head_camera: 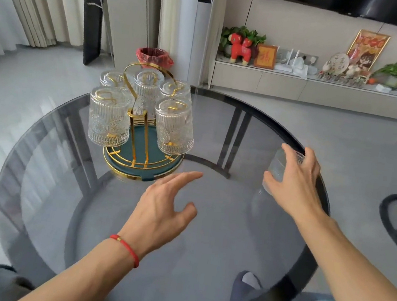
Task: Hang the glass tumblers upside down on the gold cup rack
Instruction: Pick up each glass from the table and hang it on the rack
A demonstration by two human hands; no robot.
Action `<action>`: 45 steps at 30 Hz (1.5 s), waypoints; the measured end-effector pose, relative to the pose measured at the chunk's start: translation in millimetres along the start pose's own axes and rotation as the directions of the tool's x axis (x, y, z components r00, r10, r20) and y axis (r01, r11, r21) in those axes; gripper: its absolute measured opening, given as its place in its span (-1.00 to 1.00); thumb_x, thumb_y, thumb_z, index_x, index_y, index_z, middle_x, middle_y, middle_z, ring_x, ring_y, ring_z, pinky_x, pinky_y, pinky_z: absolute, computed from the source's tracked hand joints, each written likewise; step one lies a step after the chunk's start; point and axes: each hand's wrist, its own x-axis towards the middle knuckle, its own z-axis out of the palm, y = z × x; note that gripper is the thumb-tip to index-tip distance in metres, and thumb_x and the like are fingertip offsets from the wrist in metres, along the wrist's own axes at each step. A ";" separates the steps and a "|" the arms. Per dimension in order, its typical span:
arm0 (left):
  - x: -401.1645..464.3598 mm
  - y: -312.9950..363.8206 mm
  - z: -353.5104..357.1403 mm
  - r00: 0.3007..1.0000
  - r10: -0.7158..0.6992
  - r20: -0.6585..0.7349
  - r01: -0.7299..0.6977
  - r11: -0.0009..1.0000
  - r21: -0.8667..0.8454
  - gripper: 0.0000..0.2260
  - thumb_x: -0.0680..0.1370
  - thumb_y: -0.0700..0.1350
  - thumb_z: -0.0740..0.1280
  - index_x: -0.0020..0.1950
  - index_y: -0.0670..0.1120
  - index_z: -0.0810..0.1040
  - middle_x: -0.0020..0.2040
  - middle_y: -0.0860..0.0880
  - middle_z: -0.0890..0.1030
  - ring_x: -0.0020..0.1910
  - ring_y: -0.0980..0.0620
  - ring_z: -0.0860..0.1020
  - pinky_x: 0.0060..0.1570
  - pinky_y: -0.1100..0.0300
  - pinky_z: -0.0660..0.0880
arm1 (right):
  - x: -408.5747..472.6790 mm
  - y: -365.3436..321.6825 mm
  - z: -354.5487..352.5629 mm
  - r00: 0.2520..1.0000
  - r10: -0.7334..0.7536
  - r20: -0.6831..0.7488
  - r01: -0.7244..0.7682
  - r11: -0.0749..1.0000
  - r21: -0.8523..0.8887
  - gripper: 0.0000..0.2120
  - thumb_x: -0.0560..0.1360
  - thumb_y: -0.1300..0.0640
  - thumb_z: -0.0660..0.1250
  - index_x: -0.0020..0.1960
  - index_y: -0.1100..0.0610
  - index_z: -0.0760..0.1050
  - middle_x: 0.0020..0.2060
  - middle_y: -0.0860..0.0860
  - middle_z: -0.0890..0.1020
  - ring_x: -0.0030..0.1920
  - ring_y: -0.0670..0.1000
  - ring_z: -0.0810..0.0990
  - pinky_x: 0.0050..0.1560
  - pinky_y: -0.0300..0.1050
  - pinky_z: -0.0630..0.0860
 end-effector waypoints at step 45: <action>-6.1 -19.4 -50.2 0.990 0.011 -0.138 0.006 0.992 0.122 -0.56 0.66 0.18 0.04 0.05 -0.06 0.60 0.09 0.03 0.60 0.17 -0.04 0.50 0.20 -0.02 0.46 | -40.5 -124.3 -19.0 0.901 -0.433 0.029 0.198 0.468 0.861 -0.52 0.51 -0.11 0.46 0.41 -0.09 0.54 0.18 -0.14 0.71 0.20 -0.11 0.68 0.16 -0.26 0.55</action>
